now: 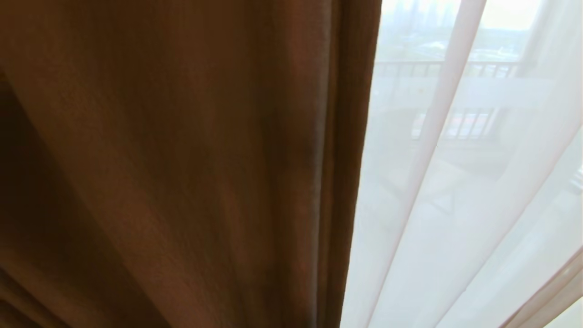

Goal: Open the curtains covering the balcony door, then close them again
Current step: Close the outer curtains on both sides

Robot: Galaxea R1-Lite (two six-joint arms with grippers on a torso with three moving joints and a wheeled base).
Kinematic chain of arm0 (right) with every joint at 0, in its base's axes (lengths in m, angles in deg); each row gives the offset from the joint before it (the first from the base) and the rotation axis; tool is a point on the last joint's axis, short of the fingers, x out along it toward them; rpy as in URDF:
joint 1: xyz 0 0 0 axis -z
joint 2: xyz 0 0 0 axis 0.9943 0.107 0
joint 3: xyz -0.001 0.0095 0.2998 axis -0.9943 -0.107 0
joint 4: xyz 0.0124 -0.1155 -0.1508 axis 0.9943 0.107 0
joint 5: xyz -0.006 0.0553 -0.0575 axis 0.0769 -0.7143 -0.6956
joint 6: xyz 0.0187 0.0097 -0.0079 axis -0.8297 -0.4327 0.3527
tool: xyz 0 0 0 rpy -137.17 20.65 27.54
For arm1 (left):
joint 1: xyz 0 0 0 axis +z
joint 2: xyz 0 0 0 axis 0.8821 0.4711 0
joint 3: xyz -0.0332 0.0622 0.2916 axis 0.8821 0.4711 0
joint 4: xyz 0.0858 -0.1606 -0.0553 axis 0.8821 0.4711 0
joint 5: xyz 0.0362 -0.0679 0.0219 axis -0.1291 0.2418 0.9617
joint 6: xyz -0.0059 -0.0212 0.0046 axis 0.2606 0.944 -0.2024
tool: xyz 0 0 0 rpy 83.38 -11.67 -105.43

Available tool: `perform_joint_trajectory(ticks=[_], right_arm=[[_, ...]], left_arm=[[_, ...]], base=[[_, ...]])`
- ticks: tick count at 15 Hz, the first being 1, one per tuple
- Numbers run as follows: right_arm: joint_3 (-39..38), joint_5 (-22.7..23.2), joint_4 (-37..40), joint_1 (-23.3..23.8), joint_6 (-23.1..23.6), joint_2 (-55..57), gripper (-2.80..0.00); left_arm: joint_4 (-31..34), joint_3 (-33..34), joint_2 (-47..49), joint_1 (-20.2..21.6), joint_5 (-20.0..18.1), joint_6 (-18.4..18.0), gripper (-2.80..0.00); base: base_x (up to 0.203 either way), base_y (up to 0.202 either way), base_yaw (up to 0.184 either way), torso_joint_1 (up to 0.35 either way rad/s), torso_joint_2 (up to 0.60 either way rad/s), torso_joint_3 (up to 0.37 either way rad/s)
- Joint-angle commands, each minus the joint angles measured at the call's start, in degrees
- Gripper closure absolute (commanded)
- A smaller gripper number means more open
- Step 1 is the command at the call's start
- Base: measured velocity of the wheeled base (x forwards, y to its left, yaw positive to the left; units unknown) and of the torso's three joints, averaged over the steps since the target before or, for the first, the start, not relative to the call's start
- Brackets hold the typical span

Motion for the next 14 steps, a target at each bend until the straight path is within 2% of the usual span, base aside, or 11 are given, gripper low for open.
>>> perform_joint_trajectory(ticks=[1, 4, 8, 14], right_arm=[[0.0, 0.0, 0.0, 0.0, 0.0, 0.0, 0.00], [0.0, 0.0, 0.0, 0.0, 0.0, 0.0, 0.00], [0.0, 0.0, 0.0, 0.0, 0.0, 0.0, 0.00], [0.0, 0.0, 0.0, 0.0, 0.0, 0.0, 0.00]], left_arm=[[0.0, 2.9, -0.2, 0.1, 1.0, -0.2, 0.00], [0.0, 10.1, -2.1, 0.1, 1.9, -2.4, 0.00], [0.0, 23.3, -5.7, 0.1, 2.7, -4.8, 0.00], [-0.5, 43.4, -19.6, 4.8, 9.9, -7.0, 0.00]], base=[[0.000, 0.000, 0.000, 0.000, 0.00, 0.000], [0.000, 0.000, 0.000, 0.000, 0.00, 0.000], [0.000, 0.000, 0.000, 0.000, 0.00, 0.000], [0.000, 0.000, 0.000, 0.000, 0.00, 0.000]])
